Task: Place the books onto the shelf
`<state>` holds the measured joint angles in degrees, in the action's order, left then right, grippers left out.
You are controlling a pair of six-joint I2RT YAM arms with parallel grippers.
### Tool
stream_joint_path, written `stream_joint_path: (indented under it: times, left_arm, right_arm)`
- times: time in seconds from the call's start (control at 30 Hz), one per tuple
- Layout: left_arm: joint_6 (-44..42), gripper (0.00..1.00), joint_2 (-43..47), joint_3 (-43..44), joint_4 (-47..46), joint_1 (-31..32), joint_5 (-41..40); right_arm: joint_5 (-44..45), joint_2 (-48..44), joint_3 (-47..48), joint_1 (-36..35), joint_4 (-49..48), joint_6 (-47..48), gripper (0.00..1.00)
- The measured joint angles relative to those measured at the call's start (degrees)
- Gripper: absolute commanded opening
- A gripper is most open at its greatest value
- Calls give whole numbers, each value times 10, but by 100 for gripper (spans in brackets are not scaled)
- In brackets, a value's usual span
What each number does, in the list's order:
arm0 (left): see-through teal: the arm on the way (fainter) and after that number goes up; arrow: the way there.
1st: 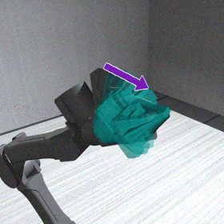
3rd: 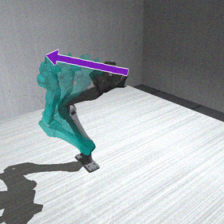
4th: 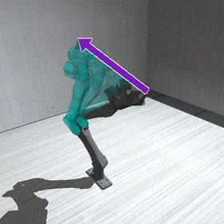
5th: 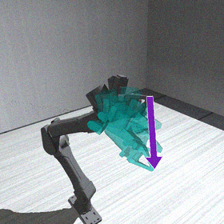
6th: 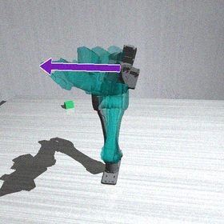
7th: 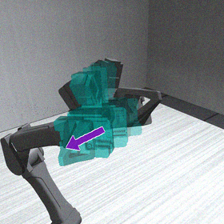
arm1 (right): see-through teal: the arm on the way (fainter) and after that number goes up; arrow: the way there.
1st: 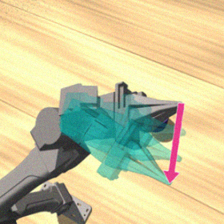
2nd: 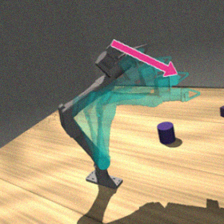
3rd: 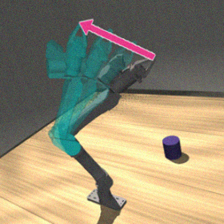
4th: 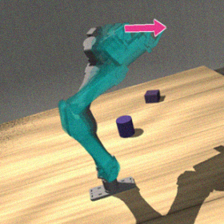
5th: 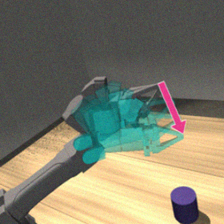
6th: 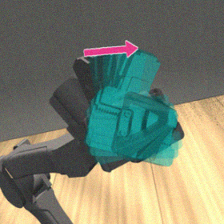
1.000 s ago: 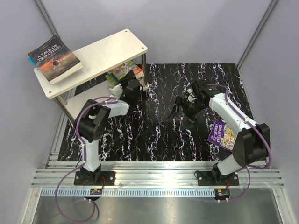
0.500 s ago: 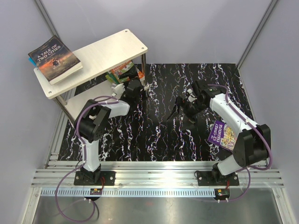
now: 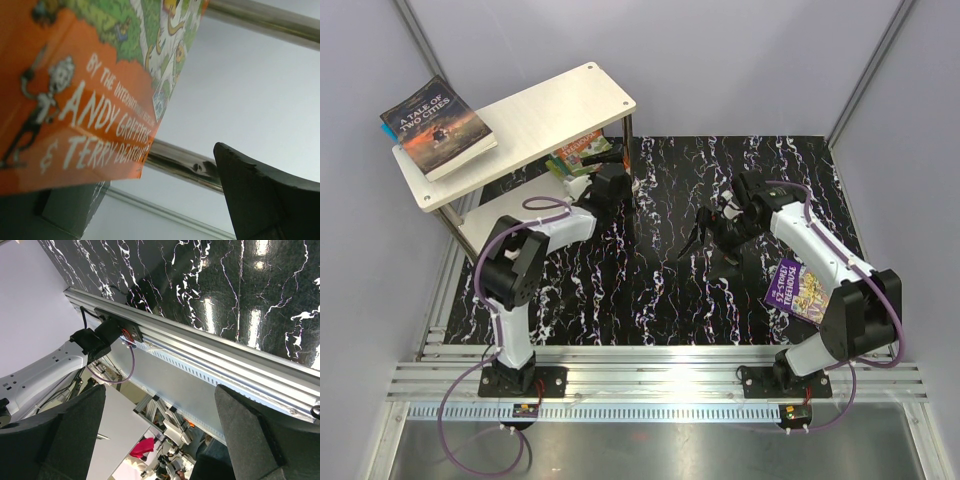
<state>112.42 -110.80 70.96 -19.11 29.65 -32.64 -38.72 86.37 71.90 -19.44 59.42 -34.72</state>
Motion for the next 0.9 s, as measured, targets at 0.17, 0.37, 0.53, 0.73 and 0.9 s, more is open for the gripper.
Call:
stream_joint_path:
  times: [0.17, 0.37, 0.53, 0.73, 0.9]
  left_arm:
    - [13, 99, 6, 1, 28, 0, 27]
    - [21, 99, 13, 6, 71, -3, 50]
    - [24, 99, 20, 6, 94, -3, 58]
    - [27, 99, 26, 6, 112, -4, 68]
    - [28, 99, 29, 6, 122, -4, 74]
  right_arm:
    - [0, -4, -4, 0, 0, 0, 97]
    - [0, -6, -7, 0, 0, 0, 97]
    - [0, -9, -10, 0, 0, 0, 97]
    - [0, -10, -11, 0, 0, 0, 97]
    - [0, -11, -11, 0, 0, 0, 97]
